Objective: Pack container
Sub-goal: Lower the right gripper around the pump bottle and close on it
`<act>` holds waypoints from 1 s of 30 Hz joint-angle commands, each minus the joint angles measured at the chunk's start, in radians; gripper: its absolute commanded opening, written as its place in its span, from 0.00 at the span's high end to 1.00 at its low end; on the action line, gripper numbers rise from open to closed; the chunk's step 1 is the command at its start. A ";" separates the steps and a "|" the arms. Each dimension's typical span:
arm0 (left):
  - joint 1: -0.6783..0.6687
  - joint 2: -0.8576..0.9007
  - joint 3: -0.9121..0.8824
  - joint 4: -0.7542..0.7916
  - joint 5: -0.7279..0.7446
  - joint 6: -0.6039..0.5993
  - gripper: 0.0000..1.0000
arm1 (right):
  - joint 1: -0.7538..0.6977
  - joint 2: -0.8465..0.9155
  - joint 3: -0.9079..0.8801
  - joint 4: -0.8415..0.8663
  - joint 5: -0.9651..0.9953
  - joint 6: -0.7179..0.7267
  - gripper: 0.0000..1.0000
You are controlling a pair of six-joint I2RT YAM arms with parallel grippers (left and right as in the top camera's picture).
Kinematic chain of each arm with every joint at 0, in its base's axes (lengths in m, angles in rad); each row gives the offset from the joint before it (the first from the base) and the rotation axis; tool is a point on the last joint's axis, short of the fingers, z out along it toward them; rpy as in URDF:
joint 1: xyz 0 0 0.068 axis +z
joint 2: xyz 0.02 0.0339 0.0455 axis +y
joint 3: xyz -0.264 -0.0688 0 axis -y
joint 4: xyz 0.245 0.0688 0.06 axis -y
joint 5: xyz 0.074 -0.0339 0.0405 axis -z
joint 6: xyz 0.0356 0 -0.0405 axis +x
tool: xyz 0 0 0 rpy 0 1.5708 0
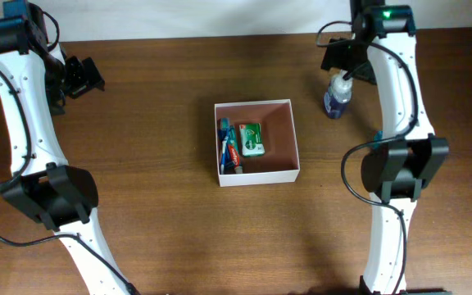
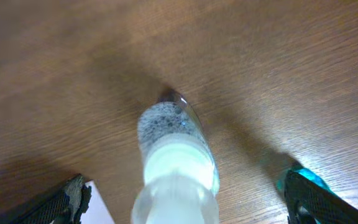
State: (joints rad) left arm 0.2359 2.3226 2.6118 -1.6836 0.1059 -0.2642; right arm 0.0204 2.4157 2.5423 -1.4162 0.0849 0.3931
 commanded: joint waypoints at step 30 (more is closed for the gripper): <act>0.003 -0.031 -0.005 -0.001 0.010 0.016 0.01 | 0.003 0.023 -0.023 0.037 0.016 0.008 0.31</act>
State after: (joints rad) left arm 0.2359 2.3222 2.6118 -1.6840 0.1059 -0.2642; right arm 0.0204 2.4454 2.5187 -1.3792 0.0856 0.3962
